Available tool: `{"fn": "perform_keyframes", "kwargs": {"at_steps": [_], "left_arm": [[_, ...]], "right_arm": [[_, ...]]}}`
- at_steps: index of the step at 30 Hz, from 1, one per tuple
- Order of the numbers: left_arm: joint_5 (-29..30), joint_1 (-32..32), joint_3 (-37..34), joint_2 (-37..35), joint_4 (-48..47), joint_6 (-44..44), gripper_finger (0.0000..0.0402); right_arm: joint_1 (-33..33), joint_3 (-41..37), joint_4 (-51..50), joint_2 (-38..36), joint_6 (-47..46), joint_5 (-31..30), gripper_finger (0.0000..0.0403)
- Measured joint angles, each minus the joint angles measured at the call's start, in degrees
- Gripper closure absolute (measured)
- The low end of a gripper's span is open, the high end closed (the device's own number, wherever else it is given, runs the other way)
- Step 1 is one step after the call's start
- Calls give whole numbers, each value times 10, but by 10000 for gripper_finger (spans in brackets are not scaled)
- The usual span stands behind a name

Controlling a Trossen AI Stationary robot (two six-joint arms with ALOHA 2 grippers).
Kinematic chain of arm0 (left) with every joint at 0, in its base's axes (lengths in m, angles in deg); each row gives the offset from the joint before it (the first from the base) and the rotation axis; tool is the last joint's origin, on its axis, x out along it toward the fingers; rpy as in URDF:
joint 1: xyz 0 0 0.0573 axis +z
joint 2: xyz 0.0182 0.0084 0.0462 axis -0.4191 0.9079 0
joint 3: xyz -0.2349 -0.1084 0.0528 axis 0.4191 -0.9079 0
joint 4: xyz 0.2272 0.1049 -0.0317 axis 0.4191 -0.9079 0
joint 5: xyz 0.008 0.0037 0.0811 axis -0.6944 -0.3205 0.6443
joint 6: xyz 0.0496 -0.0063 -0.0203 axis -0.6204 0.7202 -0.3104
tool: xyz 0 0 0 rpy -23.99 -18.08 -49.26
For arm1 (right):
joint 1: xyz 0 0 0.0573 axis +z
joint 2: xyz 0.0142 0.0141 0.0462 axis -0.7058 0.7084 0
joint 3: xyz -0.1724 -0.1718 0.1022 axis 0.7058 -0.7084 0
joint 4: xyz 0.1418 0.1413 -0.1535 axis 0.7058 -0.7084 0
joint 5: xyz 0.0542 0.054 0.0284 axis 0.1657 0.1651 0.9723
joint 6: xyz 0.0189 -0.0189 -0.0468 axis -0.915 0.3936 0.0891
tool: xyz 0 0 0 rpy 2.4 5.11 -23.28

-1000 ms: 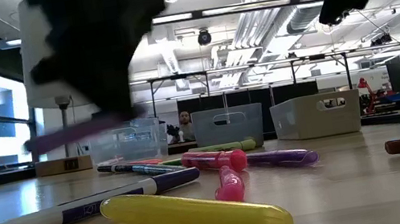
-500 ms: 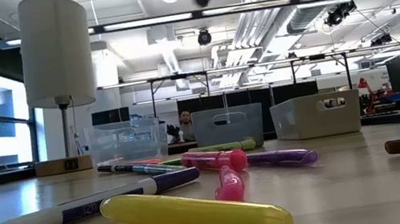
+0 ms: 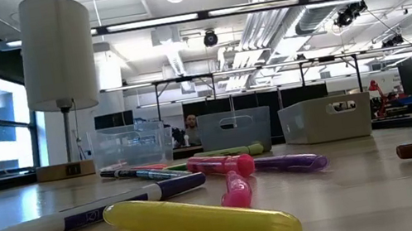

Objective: Pick & Place Markers
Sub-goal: Put the left violet highlighter into the black bin

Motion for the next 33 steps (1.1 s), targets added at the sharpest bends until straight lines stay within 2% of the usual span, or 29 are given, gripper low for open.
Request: {"fn": "perform_keyframes", "kwargs": {"at_steps": [5,7,10,13,18,23,26,28,30,33], "left_arm": [[38,21,0,-10,-64,-20,346],[32,45,0,-20,-97,-12,346],[-24,94,0,-26,-148,-9,345],[-99,151,-1,-26,-154,-29,345],[-202,246,-1,8,-153,-43,345],[-286,313,-1,57,-143,-66,344],[-309,332,2,91,-121,-68,344],[-330,342,-2,107,-143,-68,337],[-341,344,0,125,-117,-68,321],[-344,345,-1,128,-133,-68,286]], "right_arm": [[-6,0,-1,0,16,9,229],[-6,0,-1,0,28,-2,231],[-12,0,-1,0,40,-30,234],[-28,0,-2,0,36,-54,238],[-59,0,-27,0,-10,-55,245],[-84,0,-60,0,-62,-55,250],[-95,0,-77,0,-89,-55,253],[-100,0,-89,0,-107,-55,253],[-104,0,-100,0,-123,-58,253],[-107,0,-106,0,-138,-61,254]]}}
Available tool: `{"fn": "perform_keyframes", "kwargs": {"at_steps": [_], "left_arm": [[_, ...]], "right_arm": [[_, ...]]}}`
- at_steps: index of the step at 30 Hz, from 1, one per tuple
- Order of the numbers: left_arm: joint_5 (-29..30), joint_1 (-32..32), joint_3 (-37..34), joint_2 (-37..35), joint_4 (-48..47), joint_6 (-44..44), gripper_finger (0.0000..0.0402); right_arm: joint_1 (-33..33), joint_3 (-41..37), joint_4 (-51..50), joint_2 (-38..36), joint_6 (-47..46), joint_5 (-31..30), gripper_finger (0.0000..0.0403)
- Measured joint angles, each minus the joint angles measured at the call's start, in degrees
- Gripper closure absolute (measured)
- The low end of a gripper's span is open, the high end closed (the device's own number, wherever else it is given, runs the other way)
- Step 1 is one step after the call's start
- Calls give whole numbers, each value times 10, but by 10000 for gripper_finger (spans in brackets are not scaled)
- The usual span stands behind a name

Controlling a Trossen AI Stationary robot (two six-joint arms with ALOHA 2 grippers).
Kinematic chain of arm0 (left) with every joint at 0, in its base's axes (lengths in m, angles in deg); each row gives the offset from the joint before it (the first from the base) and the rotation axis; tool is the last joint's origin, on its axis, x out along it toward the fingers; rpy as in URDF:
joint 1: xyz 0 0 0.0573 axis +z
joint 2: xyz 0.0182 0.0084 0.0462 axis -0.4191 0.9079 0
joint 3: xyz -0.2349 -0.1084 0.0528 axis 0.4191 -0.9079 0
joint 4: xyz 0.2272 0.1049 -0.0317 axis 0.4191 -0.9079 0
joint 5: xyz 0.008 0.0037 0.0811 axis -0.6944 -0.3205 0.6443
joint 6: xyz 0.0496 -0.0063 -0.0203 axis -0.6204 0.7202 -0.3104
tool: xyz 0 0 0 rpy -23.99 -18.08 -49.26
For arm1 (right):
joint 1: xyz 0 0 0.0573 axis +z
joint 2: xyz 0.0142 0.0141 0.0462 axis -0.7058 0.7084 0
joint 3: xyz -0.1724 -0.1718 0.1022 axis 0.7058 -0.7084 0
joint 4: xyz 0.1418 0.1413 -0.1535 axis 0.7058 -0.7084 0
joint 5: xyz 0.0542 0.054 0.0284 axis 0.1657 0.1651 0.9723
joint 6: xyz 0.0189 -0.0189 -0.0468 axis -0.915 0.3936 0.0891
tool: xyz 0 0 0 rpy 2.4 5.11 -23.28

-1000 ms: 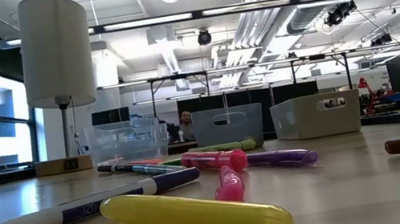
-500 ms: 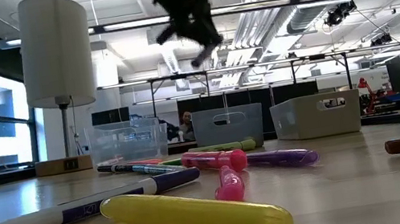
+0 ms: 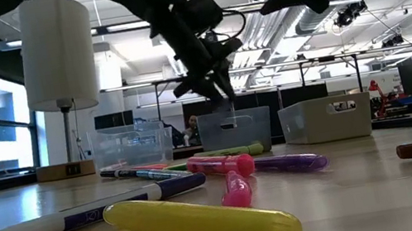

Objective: Pick & Place Markers
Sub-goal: Put the left violet highlighter into the black bin, then put the blue dry erase marker into the transparent bin

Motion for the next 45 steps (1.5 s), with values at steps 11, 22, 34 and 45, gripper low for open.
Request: {"fn": "perform_keyframes", "kwargs": {"at_steps": [11,22,34,45], "left_arm": [[19,2,-1,-26,30,-48,205],[44,-113,56,-100,-120,-46,315],[139,-333,31,-87,-210,35,399],[121,-421,-302,-210,-61,204,401]], "right_arm": [[0,0,-11,0,-6,16,254],[2,0,-94,-1,9,92,254],[6,0,-277,0,37,169,261],[62,0,-484,34,58,90,300]]}}
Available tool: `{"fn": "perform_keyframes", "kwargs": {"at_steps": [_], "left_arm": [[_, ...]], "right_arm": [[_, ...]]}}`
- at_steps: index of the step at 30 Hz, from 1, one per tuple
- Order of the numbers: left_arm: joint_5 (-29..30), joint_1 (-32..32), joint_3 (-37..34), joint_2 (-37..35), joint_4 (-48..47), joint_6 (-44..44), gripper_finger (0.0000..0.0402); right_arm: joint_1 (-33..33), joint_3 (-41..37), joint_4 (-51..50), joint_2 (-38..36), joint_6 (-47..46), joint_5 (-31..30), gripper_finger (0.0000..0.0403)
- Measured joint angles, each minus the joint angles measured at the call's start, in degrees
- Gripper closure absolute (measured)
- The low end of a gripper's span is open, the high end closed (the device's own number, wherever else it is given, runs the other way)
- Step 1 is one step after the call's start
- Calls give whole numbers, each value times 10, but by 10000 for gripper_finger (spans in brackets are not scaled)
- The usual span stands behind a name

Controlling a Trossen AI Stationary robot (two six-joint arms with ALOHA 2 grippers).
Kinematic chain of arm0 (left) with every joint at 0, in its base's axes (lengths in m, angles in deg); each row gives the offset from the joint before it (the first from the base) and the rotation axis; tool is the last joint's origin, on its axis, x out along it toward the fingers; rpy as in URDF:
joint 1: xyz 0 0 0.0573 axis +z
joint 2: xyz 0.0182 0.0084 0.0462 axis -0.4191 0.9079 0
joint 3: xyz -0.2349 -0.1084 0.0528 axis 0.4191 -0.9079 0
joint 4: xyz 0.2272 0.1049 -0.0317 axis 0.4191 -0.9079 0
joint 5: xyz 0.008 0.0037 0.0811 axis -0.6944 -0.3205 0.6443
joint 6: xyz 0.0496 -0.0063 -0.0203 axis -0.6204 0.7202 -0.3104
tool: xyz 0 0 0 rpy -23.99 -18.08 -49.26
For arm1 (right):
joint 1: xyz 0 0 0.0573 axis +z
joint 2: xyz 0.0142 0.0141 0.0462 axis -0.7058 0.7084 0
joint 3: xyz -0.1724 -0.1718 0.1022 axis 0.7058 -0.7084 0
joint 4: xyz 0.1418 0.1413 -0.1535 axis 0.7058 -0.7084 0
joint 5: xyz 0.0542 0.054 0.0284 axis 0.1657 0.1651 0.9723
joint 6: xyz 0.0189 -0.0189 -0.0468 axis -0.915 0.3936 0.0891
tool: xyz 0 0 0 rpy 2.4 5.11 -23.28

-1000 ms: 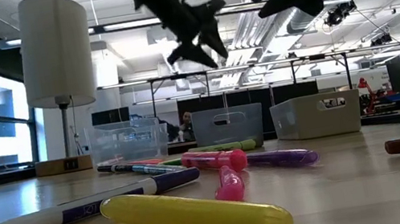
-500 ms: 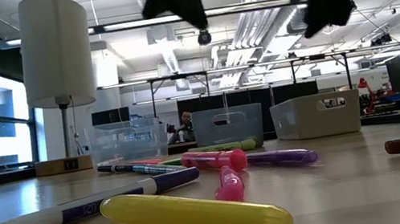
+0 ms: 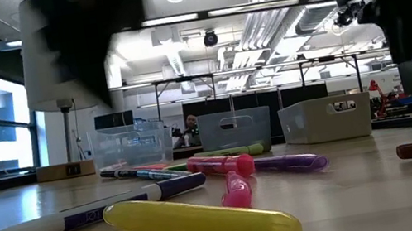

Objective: Pick & Place Markers
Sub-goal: Put the blue dry erase marker into the transparent bin

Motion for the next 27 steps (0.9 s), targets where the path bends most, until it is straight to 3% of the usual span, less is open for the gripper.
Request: {"fn": "perform_keyframes", "kwargs": {"at_steps": [4,9,19,27], "left_arm": [[9,-6,-103,-88,83,19,401],[21,-5,-180,-201,106,10,401],[58,-5,-209,-302,68,-113,401],[69,-5,-238,-354,61,-146,401]], "right_arm": [[0,0,-25,66,28,13,293],[-13,0,-29,158,87,20,278],[-75,-1,4,270,129,75,274],[-101,2,40,314,133,94,291]]}}
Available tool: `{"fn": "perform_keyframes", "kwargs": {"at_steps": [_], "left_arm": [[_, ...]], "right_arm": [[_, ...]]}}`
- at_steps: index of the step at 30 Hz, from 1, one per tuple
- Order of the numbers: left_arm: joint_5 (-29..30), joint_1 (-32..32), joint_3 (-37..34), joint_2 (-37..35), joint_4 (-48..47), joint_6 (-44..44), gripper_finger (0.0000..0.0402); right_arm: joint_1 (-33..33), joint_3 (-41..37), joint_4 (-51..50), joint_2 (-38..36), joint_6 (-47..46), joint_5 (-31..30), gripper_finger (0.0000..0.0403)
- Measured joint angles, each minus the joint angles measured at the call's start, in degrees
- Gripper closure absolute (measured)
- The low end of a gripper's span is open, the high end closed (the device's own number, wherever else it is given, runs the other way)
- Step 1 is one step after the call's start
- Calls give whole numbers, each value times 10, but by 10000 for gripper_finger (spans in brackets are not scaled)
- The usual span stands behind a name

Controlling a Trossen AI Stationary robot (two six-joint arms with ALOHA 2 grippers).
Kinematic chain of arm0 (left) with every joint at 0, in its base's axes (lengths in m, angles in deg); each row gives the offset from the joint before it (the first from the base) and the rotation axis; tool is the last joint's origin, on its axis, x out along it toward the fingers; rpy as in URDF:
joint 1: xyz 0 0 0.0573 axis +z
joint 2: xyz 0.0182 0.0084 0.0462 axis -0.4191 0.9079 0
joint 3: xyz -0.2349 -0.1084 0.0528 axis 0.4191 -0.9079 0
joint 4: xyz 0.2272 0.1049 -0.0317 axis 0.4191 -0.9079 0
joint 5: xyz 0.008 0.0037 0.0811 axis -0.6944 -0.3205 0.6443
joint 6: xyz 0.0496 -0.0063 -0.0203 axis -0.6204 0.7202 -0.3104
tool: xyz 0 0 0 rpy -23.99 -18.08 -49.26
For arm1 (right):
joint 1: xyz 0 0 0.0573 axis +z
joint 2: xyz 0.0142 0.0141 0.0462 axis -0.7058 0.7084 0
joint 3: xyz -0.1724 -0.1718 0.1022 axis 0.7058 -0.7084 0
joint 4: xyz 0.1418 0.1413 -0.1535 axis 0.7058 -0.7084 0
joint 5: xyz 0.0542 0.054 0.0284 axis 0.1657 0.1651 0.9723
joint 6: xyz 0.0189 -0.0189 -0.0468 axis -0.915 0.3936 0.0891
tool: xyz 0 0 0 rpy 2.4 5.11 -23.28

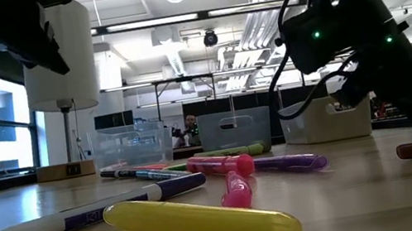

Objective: Pick & Place Markers
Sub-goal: Put the blue dry erase marker into the transparent bin

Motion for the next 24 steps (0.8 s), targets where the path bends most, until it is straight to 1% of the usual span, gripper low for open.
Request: {"fn": "perform_keyframes", "kwargs": {"at_steps": [2,4,6,7,10,12,15,17,19,23,24], "left_arm": [[17,0,-4,-3,10,1,401],[28,0,-5,-5,7,1,401],[27,0,-5,-4,23,-8,401],[26,0,-5,-1,28,-16,401],[34,0,-5,17,80,-32,401],[47,0,-5,24,100,-36,400],[72,0,-4,37,133,-43,386],[81,5,-4,53,174,-43,367],[80,16,-5,65,193,-44,343],[70,39,-5,90,275,-49,288],[63,43,-5,97,311,-57,274]], "right_arm": [[-1,0,8,5,-4,8,313],[-2,0,12,3,-18,16,346],[-2,0,14,0,-39,25,379],[-2,0,14,-7,-51,26,385],[1,1,13,-32,-101,20,374],[5,8,19,-67,-131,22,367],[12,20,48,-128,-172,15,379],[17,28,90,-180,-196,1,388],[21,35,154,-235,-213,-18,388],[39,35,296,-332,-212,-105,386],[46,36,329,-352,-206,-125,385]]}}
